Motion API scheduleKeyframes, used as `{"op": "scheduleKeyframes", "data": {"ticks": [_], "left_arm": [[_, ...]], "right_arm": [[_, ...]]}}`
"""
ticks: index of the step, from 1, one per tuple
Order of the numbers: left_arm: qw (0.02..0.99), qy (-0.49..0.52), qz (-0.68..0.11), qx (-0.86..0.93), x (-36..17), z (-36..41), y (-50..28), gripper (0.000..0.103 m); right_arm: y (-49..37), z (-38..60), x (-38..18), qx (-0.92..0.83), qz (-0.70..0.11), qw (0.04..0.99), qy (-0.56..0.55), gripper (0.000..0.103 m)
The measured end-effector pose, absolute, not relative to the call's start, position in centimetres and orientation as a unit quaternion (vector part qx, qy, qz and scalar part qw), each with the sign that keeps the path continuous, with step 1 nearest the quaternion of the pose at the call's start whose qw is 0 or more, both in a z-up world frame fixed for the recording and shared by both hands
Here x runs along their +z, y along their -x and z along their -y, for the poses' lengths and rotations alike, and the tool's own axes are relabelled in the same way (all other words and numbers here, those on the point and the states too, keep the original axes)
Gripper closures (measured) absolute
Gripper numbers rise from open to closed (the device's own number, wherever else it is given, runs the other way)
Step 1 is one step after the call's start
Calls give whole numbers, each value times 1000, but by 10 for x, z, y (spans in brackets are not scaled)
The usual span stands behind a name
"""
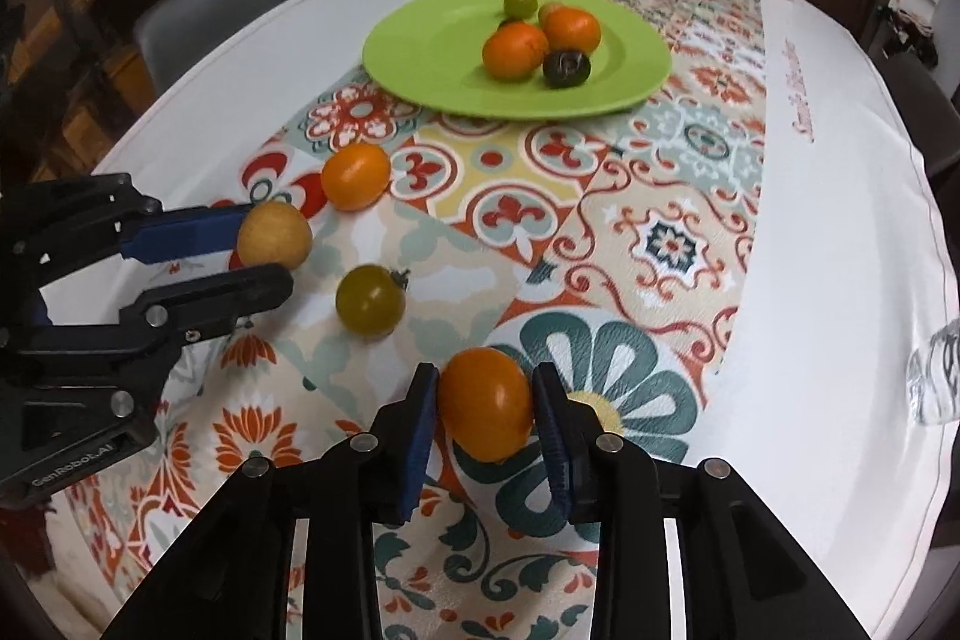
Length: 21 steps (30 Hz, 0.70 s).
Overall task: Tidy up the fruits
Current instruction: 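Carry the tan fruit and orange tomato in both tools over the green plate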
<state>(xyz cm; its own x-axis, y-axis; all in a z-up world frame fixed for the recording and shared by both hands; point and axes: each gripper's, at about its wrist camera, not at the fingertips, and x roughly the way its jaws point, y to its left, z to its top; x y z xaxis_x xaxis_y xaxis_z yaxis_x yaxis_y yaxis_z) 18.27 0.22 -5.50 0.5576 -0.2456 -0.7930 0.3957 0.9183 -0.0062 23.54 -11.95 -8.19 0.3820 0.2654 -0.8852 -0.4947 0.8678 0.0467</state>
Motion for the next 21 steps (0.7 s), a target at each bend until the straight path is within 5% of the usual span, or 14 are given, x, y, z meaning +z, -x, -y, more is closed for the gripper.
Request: {"op": "scheduleKeyframes", "data": {"ticks": [21], "left_arm": [[900,-73,-397,-165,-11,-13,-184,78]], "right_arm": [[-224,110,-18,249,-417,870,88,71]]}}
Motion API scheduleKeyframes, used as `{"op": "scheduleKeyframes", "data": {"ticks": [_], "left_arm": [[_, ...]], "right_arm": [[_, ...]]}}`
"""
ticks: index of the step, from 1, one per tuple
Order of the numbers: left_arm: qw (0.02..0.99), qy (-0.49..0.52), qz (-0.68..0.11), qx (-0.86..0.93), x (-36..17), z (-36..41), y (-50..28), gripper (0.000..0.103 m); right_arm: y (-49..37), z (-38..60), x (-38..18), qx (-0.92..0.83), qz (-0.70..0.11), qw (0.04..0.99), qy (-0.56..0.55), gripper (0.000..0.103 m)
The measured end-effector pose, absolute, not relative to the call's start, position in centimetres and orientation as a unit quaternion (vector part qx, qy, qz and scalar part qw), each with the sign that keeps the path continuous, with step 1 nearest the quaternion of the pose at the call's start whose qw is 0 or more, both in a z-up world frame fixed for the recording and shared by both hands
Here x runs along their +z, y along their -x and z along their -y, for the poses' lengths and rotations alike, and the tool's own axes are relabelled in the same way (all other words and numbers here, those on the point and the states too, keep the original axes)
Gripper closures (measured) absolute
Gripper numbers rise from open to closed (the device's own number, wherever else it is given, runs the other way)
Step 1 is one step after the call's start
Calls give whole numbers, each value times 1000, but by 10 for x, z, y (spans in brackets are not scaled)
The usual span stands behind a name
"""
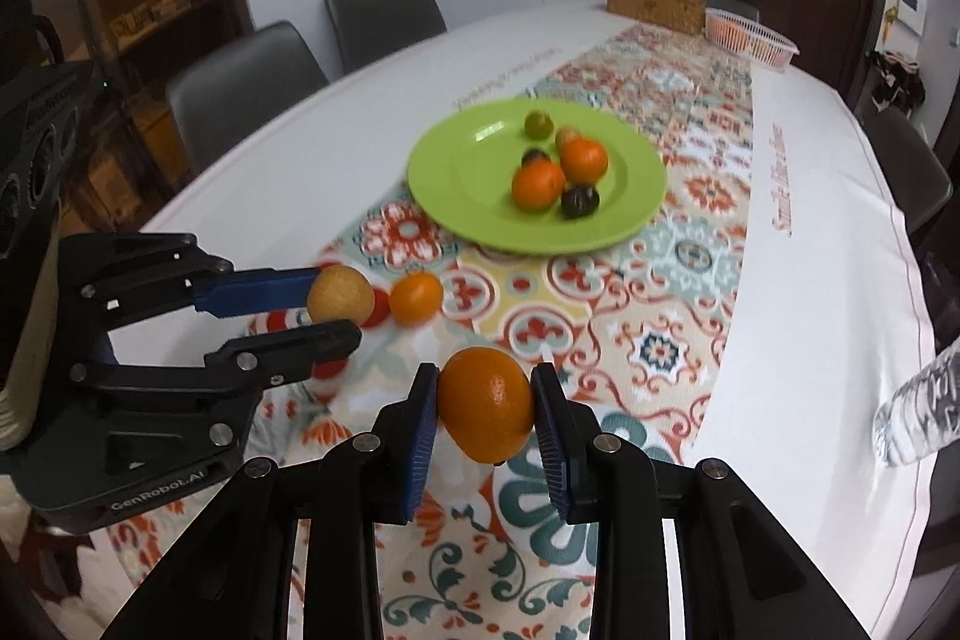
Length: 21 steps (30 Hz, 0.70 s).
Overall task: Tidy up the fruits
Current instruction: 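Carry the tan fruit and orange tomato in both tools over the green plate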
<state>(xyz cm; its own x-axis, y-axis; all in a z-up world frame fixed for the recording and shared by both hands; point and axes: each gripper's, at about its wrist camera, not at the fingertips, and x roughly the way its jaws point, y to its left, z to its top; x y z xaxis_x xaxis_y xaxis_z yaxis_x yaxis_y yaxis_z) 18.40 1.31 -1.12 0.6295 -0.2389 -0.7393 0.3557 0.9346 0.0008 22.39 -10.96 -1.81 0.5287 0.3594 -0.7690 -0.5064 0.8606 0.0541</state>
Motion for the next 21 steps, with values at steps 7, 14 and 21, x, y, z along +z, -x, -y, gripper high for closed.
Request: {"op": "scheduleKeyframes", "data": {"ticks": [7,14,21], "left_arm": [[911,-71,-376,-153,10,-23,-194,78],[920,-63,-361,-142,24,-33,-210,78],[923,-54,-355,-135,28,-43,-235,78]], "right_arm": [[-237,107,2,248,-391,884,63,71],[-255,100,17,249,-368,894,54,71],[-283,89,23,248,-354,900,53,71]]}}
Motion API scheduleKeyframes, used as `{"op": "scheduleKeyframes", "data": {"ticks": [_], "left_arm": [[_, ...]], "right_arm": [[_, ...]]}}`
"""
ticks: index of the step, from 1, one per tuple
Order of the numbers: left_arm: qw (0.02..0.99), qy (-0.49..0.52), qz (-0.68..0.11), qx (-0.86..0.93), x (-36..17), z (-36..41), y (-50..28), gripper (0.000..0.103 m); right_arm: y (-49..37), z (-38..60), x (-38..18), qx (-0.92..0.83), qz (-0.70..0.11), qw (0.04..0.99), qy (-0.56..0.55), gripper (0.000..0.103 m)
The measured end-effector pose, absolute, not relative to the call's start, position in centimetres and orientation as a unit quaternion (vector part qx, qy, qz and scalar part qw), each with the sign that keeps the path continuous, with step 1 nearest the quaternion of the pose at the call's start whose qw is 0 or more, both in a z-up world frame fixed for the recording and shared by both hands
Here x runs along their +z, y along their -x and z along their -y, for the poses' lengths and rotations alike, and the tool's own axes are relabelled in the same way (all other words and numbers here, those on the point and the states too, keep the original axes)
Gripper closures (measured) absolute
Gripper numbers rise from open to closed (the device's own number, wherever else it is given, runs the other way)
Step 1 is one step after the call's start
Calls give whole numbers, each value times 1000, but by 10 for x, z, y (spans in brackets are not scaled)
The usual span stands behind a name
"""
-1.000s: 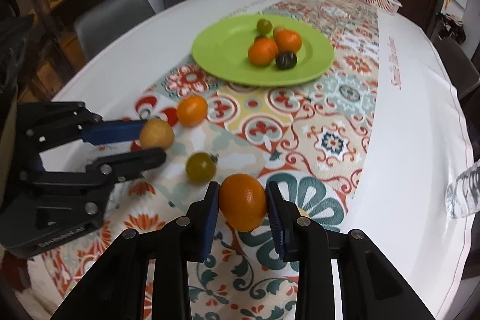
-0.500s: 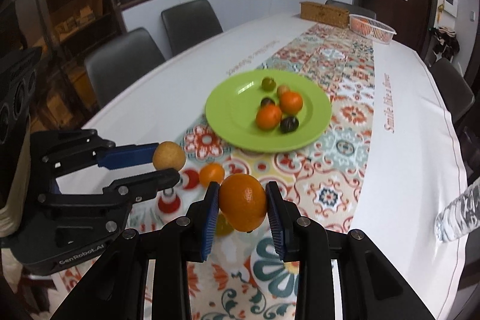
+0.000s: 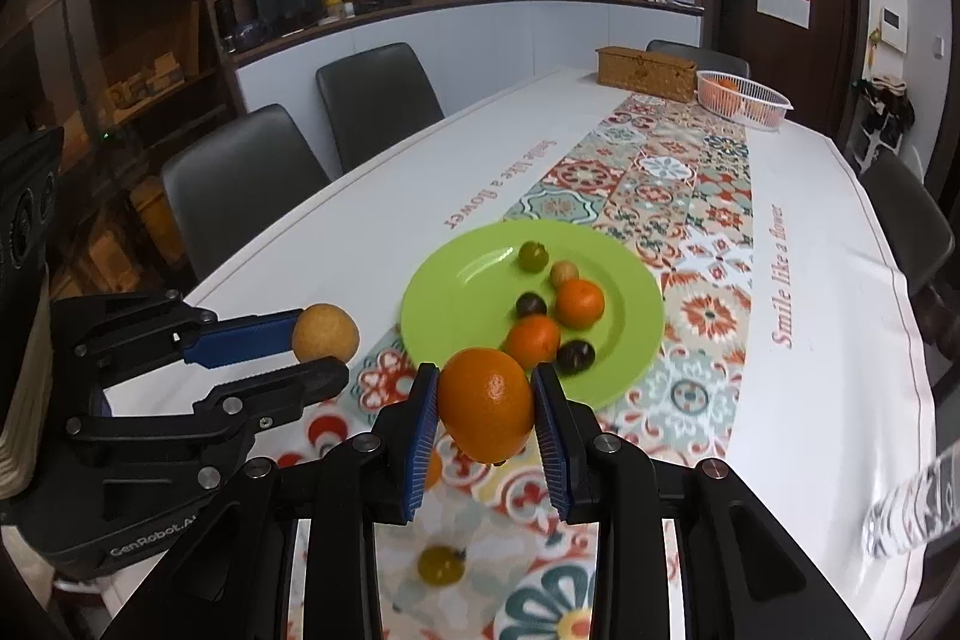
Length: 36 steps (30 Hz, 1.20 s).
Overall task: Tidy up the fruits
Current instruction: 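Carry the tan fruit and orange tomato in both tools over the green plate, then open both tools to release the tan fruit and orange tomato onto the plate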
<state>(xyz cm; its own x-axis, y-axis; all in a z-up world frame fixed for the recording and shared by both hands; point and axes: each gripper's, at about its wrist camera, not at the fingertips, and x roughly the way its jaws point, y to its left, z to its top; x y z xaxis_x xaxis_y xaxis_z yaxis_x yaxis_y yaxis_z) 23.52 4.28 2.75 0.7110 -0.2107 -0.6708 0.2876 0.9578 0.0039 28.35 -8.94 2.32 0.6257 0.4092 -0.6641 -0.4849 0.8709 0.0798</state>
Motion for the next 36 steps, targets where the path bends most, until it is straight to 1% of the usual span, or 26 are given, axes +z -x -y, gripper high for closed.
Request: {"op": "scheduleKeyframes", "data": {"ticks": [7,18,29,30,33,34,35,36], "left_arm": [[922,-45,-361,-129,19,-53,-268,78],[912,-10,-390,-127,-13,-73,-330,78],[900,-8,-416,-132,-39,-78,-362,77],[901,-13,-414,-131,-38,-78,-362,76],[903,-20,-407,-134,-33,-77,-361,66],[904,-21,-406,-132,-32,-78,-360,66],[906,-25,-403,-125,-30,-78,-358,66],[908,-28,-401,-119,-28,-79,-355,66]], "right_arm": [[-318,80,18,248,-353,901,49,71],[-379,60,-6,250,-373,892,48,71],[-426,41,-31,247,-401,880,58,71],[-429,40,-33,244,-403,881,56,71],[-435,42,-37,240,-408,879,51,70],[-436,42,-38,239,-412,878,50,69],[-437,43,-39,237,-413,878,50,65],[-436,45,-39,234,-411,880,48,64]]}}
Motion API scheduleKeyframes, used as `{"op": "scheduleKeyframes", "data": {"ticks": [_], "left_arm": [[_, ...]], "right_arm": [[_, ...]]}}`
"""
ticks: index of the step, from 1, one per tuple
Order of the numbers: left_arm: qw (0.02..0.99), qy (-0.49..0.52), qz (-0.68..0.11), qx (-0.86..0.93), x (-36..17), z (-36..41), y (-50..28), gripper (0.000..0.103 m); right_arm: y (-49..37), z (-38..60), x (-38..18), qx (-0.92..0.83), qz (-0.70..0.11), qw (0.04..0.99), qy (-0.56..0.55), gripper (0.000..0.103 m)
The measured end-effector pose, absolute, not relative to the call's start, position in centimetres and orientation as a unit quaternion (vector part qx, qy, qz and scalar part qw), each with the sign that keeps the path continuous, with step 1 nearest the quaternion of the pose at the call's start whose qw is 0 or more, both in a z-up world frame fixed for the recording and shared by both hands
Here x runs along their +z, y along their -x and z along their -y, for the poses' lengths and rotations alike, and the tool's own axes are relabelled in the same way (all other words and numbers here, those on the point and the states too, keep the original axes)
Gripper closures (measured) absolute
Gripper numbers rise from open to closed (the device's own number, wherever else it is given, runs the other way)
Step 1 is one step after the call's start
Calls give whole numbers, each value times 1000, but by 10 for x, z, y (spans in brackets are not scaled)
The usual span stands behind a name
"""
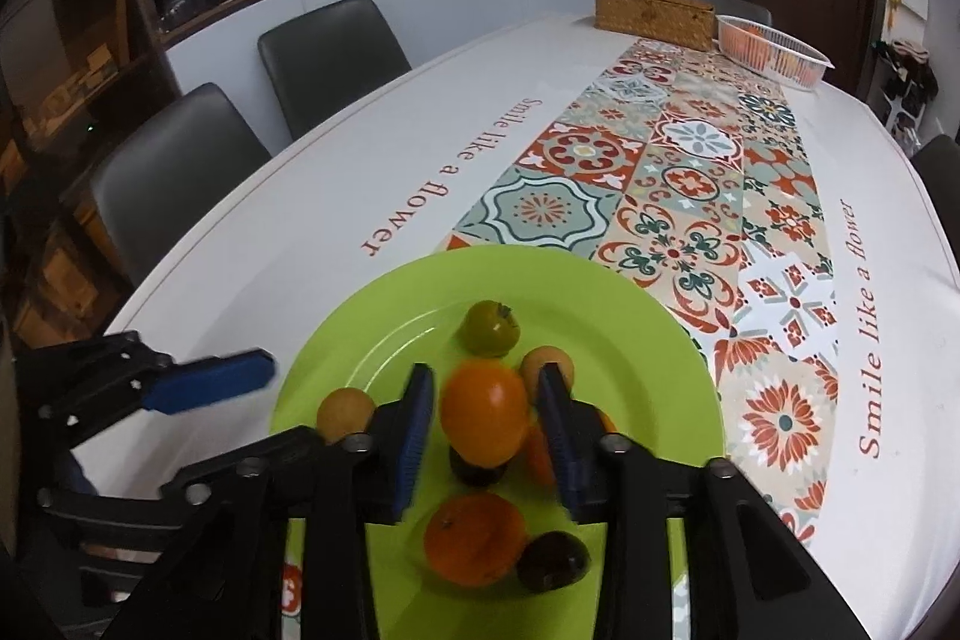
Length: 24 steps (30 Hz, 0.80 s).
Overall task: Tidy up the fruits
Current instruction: 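Open both tools to release the tan fruit and orange tomato onto the plate, then move both open tools back toward the last two tomatoes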
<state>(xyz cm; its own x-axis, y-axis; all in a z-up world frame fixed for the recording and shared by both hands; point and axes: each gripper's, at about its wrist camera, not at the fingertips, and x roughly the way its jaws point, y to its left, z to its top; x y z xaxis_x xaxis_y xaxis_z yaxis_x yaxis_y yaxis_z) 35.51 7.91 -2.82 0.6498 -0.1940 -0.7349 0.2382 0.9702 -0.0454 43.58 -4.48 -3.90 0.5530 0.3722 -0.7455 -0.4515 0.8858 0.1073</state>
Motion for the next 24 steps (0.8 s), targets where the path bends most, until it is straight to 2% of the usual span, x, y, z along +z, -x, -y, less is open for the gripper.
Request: {"op": "scheduleKeyframes", "data": {"ticks": [5,10,13,17,19,22,24], "left_arm": [[914,-34,-393,-95,-17,-82,-335,65],[922,-35,-375,-89,-1,-82,-310,60],[930,-44,-354,-90,13,-78,-291,54],[939,-56,-329,-86,33,-74,-265,50],[941,-55,-321,-88,40,-74,-254,44],[943,-63,-314,-87,46,-71,-239,42],[944,-71,-310,-86,48,-68,-228,39]], "right_arm": [[-423,55,-30,225,-397,889,44,64],[-390,65,-15,214,-378,899,58,63],[-368,70,-3,209,-360,907,66,55],[-335,77,15,206,-337,916,71,54],[-319,81,23,202,-330,919,74,54],[-299,85,32,195,-323,923,77,47],[-286,88,37,188,-317,926,80,46]]}}
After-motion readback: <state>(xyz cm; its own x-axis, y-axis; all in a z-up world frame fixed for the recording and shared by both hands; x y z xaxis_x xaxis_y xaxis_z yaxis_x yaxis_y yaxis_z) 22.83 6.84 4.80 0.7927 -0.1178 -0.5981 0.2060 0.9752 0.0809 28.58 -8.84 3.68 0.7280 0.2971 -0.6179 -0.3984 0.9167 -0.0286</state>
